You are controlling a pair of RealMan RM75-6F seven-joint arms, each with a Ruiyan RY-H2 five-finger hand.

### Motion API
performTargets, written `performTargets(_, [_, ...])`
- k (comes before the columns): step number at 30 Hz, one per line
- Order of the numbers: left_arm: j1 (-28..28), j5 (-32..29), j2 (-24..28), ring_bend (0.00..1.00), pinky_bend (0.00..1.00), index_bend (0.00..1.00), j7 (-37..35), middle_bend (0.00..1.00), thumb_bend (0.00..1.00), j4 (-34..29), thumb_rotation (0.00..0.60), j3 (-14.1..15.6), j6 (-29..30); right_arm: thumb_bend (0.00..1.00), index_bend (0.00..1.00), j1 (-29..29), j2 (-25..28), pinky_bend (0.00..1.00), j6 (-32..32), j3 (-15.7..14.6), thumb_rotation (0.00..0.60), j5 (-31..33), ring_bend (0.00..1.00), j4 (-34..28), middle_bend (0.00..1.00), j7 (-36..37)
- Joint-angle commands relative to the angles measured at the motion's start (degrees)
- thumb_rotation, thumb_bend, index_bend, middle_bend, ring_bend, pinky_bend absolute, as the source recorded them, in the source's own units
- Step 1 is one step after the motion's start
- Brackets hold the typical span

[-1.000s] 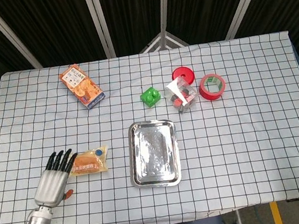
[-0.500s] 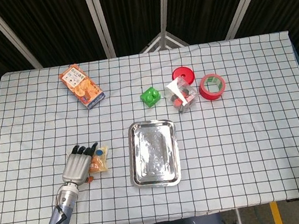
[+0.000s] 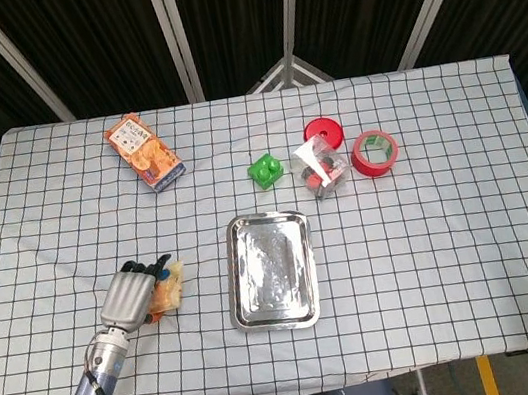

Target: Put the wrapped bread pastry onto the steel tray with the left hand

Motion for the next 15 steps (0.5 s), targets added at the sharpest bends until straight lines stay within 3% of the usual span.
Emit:
performTargets(1, [0.74, 1.34, 3.95, 0.35, 0.25, 0.13, -1.04, 0.38, 0.28, -4.79, 0.6, 1.51, 1.27, 0.3, 0.0, 0.08, -0.05, 0.0, -0.18, 0.04, 0.6, 0.2, 0.0, -0.13, 0.0, -0.2])
performTargets(7, [-0.74, 2.34, 7.07, 0.35, 0.26, 0.14, -2.52, 0.39, 0.28, -9.65, 0.6, 0.76, 1.14, 0.3, 0.0, 0.34, -0.19, 0.0, -0.73, 0.18, 0.6, 0.71, 0.0, -0.42, 0.0, -0.78])
performTargets(15, [-8.92, -6.14, 1.47, 0.35, 0.3, 0.17, 4.31, 0.4, 0.29, -8.27, 0.6, -5.03, -3.13, 0.3, 0.0, 0.8, 0.03, 0.0, -1.49, 0.7, 0.6, 1.82, 0.0, -0.35, 0.0, -0.12])
